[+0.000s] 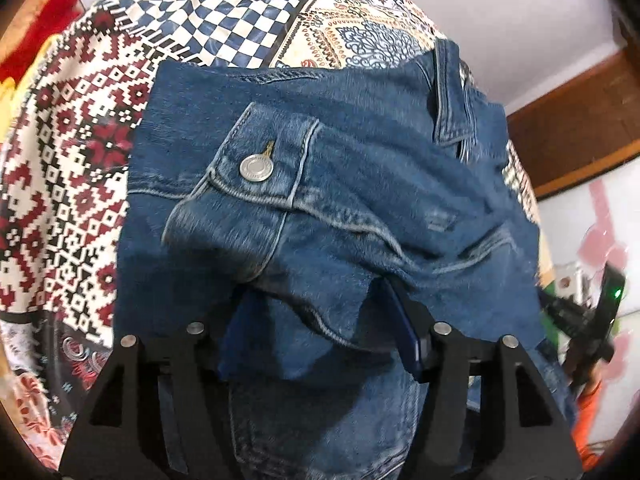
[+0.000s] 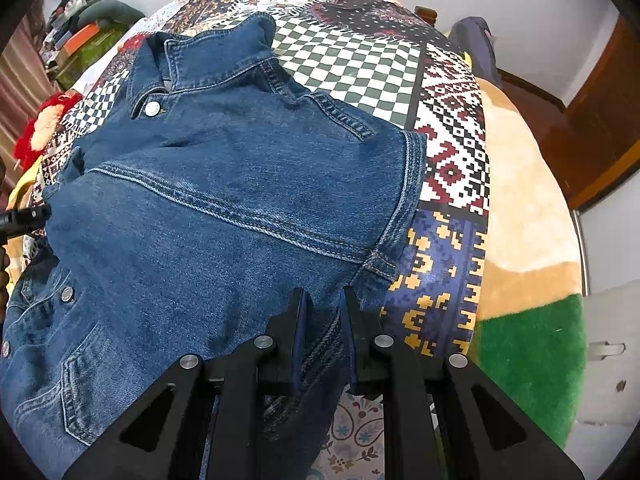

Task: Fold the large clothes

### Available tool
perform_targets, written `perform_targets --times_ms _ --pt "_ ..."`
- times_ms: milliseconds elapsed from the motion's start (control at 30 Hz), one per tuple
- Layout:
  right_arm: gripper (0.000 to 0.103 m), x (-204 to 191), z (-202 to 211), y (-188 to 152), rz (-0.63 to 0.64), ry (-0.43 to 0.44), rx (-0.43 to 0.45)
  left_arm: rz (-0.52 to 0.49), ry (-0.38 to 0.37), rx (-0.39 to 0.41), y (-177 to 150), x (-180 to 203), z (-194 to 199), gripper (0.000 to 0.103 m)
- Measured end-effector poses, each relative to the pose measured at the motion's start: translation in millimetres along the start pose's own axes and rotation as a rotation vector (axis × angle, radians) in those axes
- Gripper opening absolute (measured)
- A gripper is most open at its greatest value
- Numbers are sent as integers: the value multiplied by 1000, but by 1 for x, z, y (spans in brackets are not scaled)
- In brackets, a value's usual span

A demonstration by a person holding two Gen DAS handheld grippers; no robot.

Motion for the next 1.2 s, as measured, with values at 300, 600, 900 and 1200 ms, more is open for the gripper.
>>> perform_targets --times_ms 300,600,900,1200 --pt "13 6 3 1 -55 29 -24 5 101 110 33 2 1 47" --pt "13 14 27 15 -108 84 -10 -129 177 371 46 34 73 21" --pt "13 -7 23 30 -58 84 -10 -218 277 458 22 33 103 21" --pt "13 -34 -9 11 128 -56 -35 -232 338 161 -24 -21 30 36"
Point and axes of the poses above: each gripper's, at about its wrist camera, not at the fingertips, and z roughly against the way its jaws point, x to its right, y to its top, the point moved 3 cm from there along -z, roughly the way its jaws point, and after that the axes turned 3 degrees about y, right-handed, at the moved point
